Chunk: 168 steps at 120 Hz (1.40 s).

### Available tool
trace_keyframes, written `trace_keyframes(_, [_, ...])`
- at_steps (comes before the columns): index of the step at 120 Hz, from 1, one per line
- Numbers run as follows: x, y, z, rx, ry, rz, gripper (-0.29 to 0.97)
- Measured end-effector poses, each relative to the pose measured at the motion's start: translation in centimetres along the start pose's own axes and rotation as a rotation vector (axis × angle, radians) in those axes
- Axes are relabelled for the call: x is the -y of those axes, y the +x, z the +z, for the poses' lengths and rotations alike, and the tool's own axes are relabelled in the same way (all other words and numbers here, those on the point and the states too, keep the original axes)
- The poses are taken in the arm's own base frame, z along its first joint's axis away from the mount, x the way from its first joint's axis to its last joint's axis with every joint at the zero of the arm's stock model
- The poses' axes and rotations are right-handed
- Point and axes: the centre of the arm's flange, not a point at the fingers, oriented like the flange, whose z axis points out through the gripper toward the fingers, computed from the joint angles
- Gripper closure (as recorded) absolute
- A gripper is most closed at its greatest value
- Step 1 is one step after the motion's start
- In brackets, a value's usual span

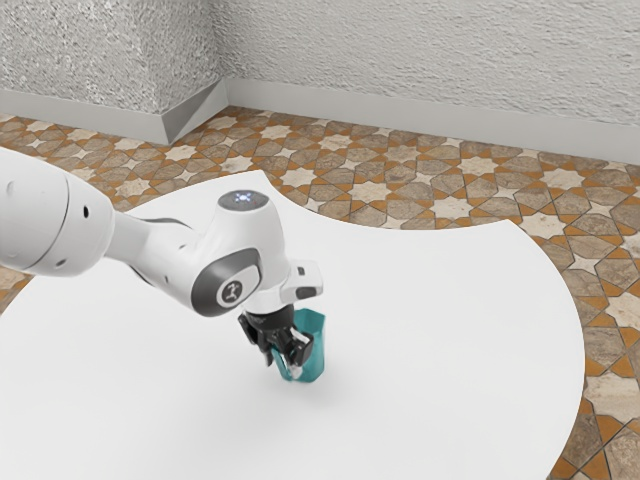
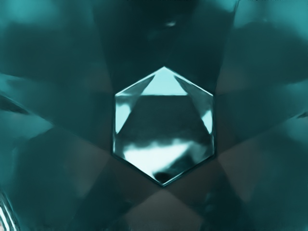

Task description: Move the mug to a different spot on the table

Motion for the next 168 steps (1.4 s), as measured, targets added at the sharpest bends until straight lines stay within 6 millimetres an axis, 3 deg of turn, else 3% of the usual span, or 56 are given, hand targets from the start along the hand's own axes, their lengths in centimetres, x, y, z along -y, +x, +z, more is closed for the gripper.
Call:
trace_keyframes(28, [-0.1,0.5,-0.6,-0.026,0.004,0.012,0.54])
trace_keyframes(69, [0.0,1.2,-4.9,-0.117,0.055,0.065,0.57])
trace_keyframes(79, [1.5,1.0,-6.4,-0.126,0.073,0.053,0.59])
trace_keyframes(87, [3.5,0.3,-6.5,-0.105,0.089,0.027,0.58])
trace_keyframes(112, [9.4,-2.5,-4.2,-0.016,0.108,-0.075,0.58])
trace_keyframes(131, [11.8,-3.7,-2.6,0.016,0.114,-0.123,0.59])
trace_keyframes(150, [10.9,-3.7,-2.5,0.008,0.113,-0.108,0.57])
trace_keyframes(168, [8.0,-3.6,-2.2,0.007,0.097,-0.049,0.33])
